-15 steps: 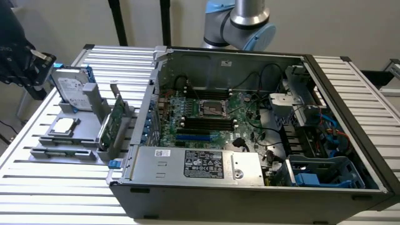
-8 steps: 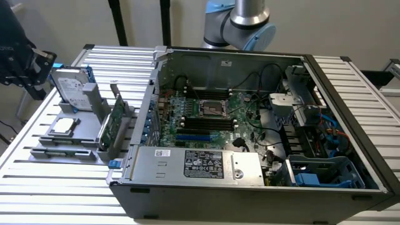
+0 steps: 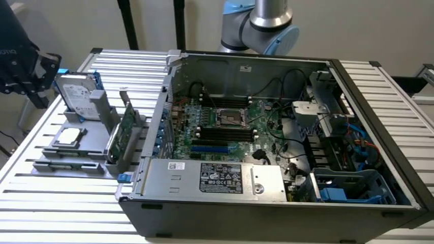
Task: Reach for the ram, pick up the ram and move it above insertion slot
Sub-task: 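Pick up the ram and move it above insertion slot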
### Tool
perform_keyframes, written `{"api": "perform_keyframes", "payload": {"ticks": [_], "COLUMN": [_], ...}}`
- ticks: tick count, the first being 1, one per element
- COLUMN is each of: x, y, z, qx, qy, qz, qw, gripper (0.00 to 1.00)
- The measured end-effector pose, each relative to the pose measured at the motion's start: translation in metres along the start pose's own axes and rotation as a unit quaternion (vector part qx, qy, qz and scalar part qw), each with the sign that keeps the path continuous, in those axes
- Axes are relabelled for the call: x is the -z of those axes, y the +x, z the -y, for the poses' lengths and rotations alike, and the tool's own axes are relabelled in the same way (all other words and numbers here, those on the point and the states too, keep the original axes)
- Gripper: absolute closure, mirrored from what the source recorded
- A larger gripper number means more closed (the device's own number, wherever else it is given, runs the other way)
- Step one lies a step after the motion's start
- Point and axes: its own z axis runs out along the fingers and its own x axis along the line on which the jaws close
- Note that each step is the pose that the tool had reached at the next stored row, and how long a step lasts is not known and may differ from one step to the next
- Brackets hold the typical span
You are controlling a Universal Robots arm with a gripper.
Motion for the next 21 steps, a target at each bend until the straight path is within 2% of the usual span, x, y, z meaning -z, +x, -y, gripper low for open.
{"api": "perform_keyframes", "payload": {"ticks": [3,6,11,16,21], "x": [0.0,0.0,0.0,0.0,0.0], "y": [0.0,0.0,0.0,0.0,0.0], "z": [0.0,0.0,0.0,0.0,0.0], "qx": [0.027,0.054,0.1,0.144,0.189], "qy": [0.0,0.0,0.0,0.0001,0.0001], "qz": [-0.0011,-0.0021,-0.0039,-0.0057,-0.0074], "qw": [0.9996,0.9985,0.995,0.9895,0.9819], "gripper": [0.89,0.89,0.89,0.89,0.89]}}
